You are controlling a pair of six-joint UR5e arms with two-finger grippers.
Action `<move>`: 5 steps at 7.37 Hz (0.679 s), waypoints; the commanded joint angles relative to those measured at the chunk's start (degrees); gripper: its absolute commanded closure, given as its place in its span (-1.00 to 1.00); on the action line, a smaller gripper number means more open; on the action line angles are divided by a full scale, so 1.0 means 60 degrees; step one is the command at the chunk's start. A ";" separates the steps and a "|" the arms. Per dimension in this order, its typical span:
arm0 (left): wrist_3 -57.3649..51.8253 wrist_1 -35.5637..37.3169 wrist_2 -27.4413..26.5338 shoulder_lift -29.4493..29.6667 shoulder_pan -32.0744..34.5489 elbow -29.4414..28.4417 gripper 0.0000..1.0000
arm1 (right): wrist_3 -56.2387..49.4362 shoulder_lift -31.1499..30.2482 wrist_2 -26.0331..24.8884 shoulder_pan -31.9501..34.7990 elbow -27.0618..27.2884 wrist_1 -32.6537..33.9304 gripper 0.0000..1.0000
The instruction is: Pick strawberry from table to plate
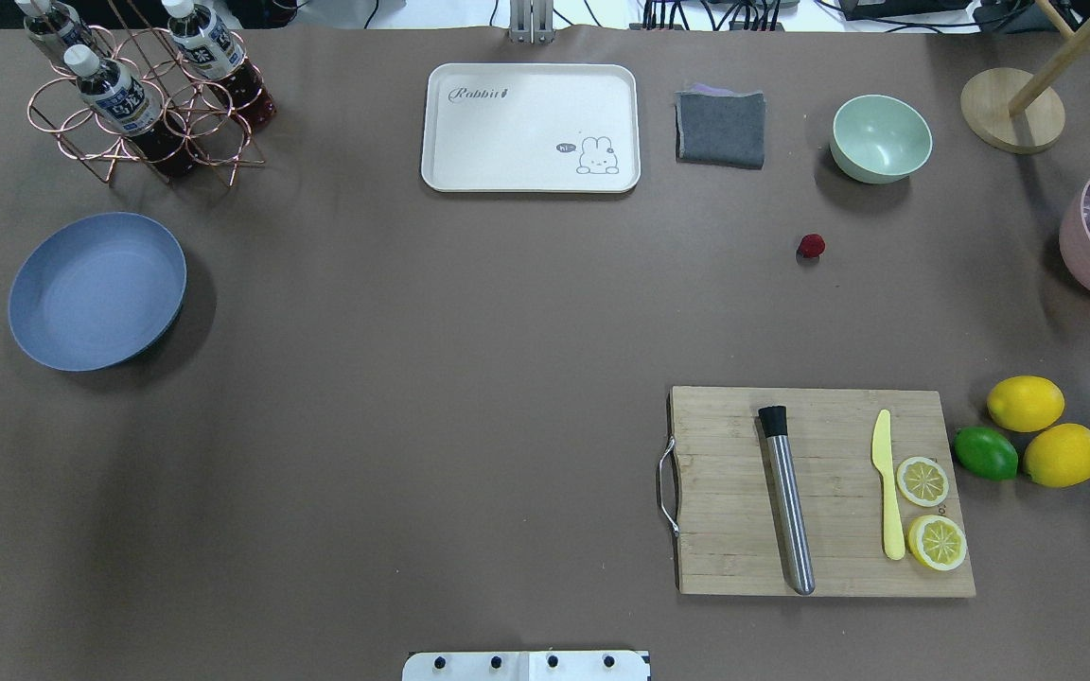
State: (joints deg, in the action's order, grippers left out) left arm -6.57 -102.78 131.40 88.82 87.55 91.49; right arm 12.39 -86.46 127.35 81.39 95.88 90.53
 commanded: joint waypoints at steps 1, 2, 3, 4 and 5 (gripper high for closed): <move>-0.0003 -0.0327 -0.0015 -0.0196 -0.0016 -0.0013 -0.95 | 0.0000 0.0010 0.0000 0.0000 0.0001 -0.0001 -1.00; -0.0018 -0.0345 -0.0030 -0.0227 -0.0016 -0.0013 -0.95 | 0.0000 0.0010 0.0000 0.0000 0.0001 -0.0001 -1.00; -0.0236 -0.0316 -0.0044 -0.0227 -0.0031 -0.0042 -0.95 | 0.0000 0.0010 0.0000 0.0000 0.0001 -0.0001 -1.00; -0.0296 -0.0359 0.0057 -0.0329 -0.0016 0.0015 -0.95 | 0.0000 0.0010 0.0000 0.0000 0.0001 -0.0015 -1.00; -0.0282 -0.0360 0.0087 -0.0388 -0.0016 0.0045 -0.95 | 0.0000 -0.0004 0.0000 0.0000 0.0001 -0.0030 -1.00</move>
State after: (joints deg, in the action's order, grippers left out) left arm -8.04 -104.84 131.60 86.98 87.43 91.53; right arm 12.39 -86.41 127.35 81.39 95.89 90.45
